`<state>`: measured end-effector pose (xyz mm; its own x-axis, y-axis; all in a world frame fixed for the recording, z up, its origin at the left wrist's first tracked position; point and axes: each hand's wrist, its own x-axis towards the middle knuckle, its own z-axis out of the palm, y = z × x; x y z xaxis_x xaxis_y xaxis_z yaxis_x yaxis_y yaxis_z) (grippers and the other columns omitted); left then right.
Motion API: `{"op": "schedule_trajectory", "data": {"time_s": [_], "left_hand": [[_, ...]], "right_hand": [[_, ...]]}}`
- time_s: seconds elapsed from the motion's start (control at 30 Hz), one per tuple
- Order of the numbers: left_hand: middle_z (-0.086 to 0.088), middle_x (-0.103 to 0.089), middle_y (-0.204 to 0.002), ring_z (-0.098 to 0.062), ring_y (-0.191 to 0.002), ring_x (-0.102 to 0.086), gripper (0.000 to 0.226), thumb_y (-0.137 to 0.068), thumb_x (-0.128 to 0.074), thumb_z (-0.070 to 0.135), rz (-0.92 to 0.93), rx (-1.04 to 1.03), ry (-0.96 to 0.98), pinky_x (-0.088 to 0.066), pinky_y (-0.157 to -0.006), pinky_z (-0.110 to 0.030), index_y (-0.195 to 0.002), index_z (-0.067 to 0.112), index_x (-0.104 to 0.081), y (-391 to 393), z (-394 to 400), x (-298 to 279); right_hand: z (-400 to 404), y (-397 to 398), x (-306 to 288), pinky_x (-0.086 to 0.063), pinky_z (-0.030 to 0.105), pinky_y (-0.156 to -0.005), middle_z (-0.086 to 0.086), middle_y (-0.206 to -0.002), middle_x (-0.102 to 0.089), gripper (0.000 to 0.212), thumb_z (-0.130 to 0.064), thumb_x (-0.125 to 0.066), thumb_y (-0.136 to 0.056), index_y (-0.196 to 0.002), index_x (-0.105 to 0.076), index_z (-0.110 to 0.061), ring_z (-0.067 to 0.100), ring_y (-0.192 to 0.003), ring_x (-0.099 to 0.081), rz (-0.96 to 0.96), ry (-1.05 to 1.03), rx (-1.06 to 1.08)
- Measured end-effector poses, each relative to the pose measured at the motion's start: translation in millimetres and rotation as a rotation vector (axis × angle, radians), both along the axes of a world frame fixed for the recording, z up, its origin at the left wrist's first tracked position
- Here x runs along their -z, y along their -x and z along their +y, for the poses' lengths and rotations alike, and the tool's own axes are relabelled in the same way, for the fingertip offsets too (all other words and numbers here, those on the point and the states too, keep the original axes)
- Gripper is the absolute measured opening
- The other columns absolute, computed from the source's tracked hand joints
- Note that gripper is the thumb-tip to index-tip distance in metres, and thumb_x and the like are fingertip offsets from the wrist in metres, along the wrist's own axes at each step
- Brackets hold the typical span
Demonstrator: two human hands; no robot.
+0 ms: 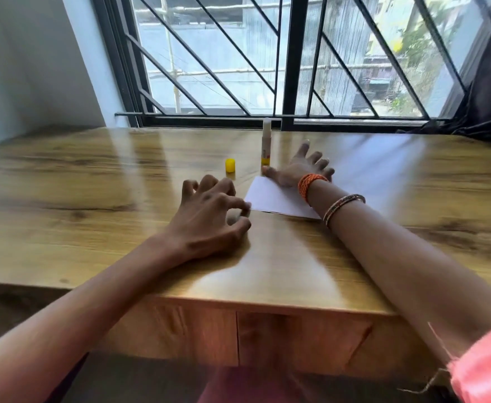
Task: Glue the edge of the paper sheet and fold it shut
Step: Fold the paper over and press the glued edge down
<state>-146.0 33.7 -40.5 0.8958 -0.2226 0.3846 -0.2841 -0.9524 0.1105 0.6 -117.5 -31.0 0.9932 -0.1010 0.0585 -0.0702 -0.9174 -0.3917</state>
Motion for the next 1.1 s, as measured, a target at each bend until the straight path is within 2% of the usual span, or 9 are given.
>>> {"op": "schedule_trajectory", "data": {"time_s": [0.1,0.2,0.3,0.4,0.47,0.53,0.73,0.9,1.1], "left_hand": [[0.009,-0.052,-0.097,-0.013,-0.103,-0.039,0.052,-0.077,-0.031,0.053,0.054,-0.009,0.025,-0.016,-0.079,-0.031,-0.110,0.034,-0.067,1.6,-4.0,-0.9],[0.006,-0.059,-0.088,-0.014,-0.096,-0.049,0.042,-0.081,-0.037,0.050,0.067,-0.018,0.046,-0.019,-0.077,-0.032,-0.094,0.030,-0.071,-5.1,-6.7,-12.1],[0.004,-0.066,-0.087,-0.018,-0.092,-0.060,0.030,-0.084,-0.044,0.041,0.006,-0.053,0.043,-0.029,-0.080,-0.034,-0.090,0.023,-0.066,-18.7,-16.7,-17.2],[-0.003,-0.065,-0.103,-0.027,-0.099,-0.060,0.030,-0.085,-0.048,0.032,-0.042,-0.082,0.110,-0.039,-0.084,-0.039,-0.111,0.018,-0.052,-35.4,-26.6,-14.3],[-0.008,-0.056,-0.126,-0.030,-0.115,-0.053,0.043,-0.090,-0.045,0.026,0.065,-0.025,0.158,-0.039,-0.094,-0.041,-0.131,0.016,-0.039,-45.8,-30.2,-10.0],[-0.005,-0.036,-0.150,-0.020,-0.136,-0.035,0.049,-0.097,-0.032,0.027,0.241,0.069,0.166,-0.026,-0.109,-0.036,-0.144,0.019,-0.023,-52.9,-32.2,-5.4],[-0.004,0.008,-0.158,-0.014,-0.146,0.001,0.068,-0.095,-0.009,0.049,0.471,0.085,0.099,-0.002,-0.119,-0.030,-0.147,0.011,0.012,-60.9,-36.5,-0.1],[-0.004,0.006,-0.159,-0.012,-0.146,0.005,0.065,-0.096,-0.009,0.050,0.432,-0.023,-0.091,0.000,-0.120,-0.031,-0.148,0.014,0.002,-58.1,-44.4,9.6],[-0.006,-0.007,-0.159,-0.019,-0.146,-0.004,0.066,-0.095,-0.024,0.051,0.398,-0.074,-0.073,-0.006,-0.119,-0.035,-0.149,0.014,-0.011,-47.6,-52.8,5.0]], "right_hand": [[-0.6,2.6,3.1,-0.010,0.051,-0.115,0.026,-0.153,-0.012,0.087,-0.053,-0.053,-0.087,-0.148,-0.009,-0.008,0.039,-0.142,-0.010,-0.158,-0.009,-0.025],[-2.0,20.4,-0.9,-0.010,0.047,-0.114,0.023,-0.154,-0.014,0.067,-0.048,-0.040,-0.095,-0.142,-0.025,-0.003,0.033,-0.144,-0.011,-0.202,0.081,-0.214],[-0.4,44.6,7.2,-0.006,0.044,-0.117,0.015,-0.159,-0.011,0.066,-0.046,-0.029,-0.099,-0.147,-0.017,-0.004,0.025,-0.147,-0.006,-0.049,0.202,-0.486],[-2.7,51.3,12.2,-0.002,0.044,-0.119,0.010,-0.161,-0.004,0.065,-0.046,-0.019,-0.100,-0.150,-0.007,-0.007,0.022,-0.148,-0.001,0.034,0.258,-0.557],[-4.6,50.6,9.6,-0.002,0.044,-0.119,0.009,-0.161,-0.003,0.062,-0.042,-0.020,-0.101,-0.151,-0.005,-0.008,0.022,-0.148,0.000,0.030,0.285,-0.579],[-5.2,51.3,9.0,-0.002,0.044,-0.118,0.008,-0.161,-0.002,0.058,-0.036,-0.021,-0.102,-0.152,-0.006,-0.010,0.022,-0.148,0.001,0.026,0.312,-0.611],[-23.5,58.3,9.9,0.001,0.036,-0.119,0.007,-0.161,0.002,0.062,-0.033,-0.025,-0.101,-0.151,0.003,-0.008,0.018,-0.148,0.003,0.032,0.271,-0.606],[-66.0,64.1,5.7,0.001,0.034,-0.118,0.006,-0.161,0.002,0.062,-0.043,-0.012,-0.102,-0.151,0.000,-0.008,0.016,-0.148,0.003,0.113,0.258,-0.470],[-79.4,69.7,4.3,0.004,0.037,-0.119,0.006,-0.161,0.001,0.060,-0.040,-0.013,-0.102,-0.151,-0.002,-0.007,0.016,-0.148,0.002,0.126,0.309,-0.431]]}}
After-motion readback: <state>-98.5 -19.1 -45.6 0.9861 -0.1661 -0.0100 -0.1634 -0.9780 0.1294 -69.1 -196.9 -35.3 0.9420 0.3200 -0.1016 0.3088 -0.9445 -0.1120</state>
